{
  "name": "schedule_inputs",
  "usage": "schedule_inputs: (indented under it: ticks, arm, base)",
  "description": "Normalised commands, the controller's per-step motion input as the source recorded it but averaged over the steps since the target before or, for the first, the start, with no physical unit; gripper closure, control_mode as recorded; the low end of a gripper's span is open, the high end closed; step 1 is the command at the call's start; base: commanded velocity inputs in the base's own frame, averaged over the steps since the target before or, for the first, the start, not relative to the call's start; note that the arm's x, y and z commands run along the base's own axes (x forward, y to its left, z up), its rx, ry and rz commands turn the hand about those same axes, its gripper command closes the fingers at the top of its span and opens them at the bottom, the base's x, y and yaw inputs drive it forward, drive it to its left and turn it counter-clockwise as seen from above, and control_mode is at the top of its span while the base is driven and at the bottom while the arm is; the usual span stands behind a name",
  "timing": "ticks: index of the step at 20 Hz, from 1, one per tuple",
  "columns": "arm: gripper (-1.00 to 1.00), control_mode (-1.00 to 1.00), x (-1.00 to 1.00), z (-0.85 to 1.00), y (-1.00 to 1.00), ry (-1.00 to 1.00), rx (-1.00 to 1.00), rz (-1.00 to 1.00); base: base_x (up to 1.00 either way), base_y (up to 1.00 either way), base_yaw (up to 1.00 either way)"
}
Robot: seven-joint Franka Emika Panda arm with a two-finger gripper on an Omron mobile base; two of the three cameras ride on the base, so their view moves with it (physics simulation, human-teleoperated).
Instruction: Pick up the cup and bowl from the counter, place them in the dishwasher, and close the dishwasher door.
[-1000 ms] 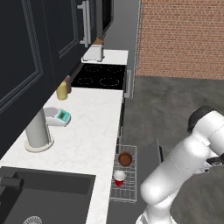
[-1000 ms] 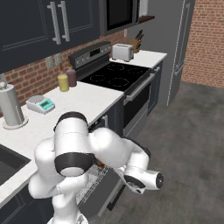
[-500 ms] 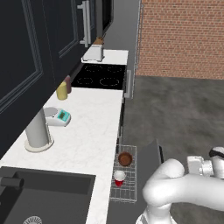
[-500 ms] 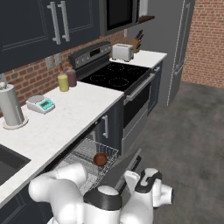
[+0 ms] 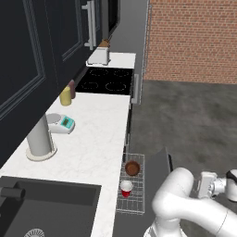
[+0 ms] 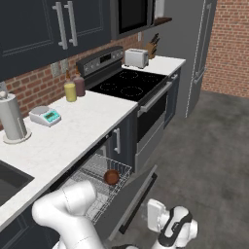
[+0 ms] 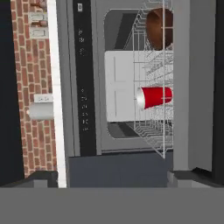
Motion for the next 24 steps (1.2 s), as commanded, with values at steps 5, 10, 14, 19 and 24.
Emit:
schedule_inputs:
  ticks: [5, 10, 14, 19, 24]
  arm:
    - [-1.0, -1.0, 0.35, -0.54, -0.01, -0.01, 0.11, 0.08]
    - [-1.0, -1.0, 0.45, -0.48, -0.1, -0.03, 0.09, 0.08]
    - [-1.0, -1.0, 0.56, -0.53, -0.01, 0.0, 0.15, 0.01]
    - [-1.0, -1.0, 0.44, -0.46, -0.24, -0.01, 0.15, 0.0]
    - [-1.0, -1.0, 0.53, -0.44, -0.35, -0.01, 0.11, 0.0]
  base:
    - [0.0, 0.0, 0.0]
    - [0.0, 0.0, 0.0]
    - [0.0, 0.0, 0.0]
    - [0.0, 0.0, 0.0]
    - [0.0, 0.0, 0.0]
